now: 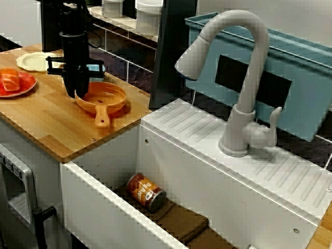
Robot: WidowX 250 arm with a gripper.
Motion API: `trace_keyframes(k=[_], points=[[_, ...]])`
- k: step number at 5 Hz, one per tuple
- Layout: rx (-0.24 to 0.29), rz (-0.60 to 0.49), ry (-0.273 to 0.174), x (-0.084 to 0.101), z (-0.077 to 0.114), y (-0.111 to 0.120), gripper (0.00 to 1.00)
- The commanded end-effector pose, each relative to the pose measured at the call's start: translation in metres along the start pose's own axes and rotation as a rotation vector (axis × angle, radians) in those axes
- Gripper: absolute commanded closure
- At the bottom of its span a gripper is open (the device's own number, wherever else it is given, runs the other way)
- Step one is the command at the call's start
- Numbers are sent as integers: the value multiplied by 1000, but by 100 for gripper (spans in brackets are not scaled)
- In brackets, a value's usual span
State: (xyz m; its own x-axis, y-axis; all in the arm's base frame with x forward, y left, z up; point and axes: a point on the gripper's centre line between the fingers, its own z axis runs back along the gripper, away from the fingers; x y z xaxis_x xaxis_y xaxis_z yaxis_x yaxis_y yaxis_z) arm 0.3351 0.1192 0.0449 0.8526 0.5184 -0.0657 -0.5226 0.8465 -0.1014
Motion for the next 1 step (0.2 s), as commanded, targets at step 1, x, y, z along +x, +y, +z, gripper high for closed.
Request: trace_keyframes(k=[1], points=[[-40, -18, -101, 2, 55, 7, 100]])
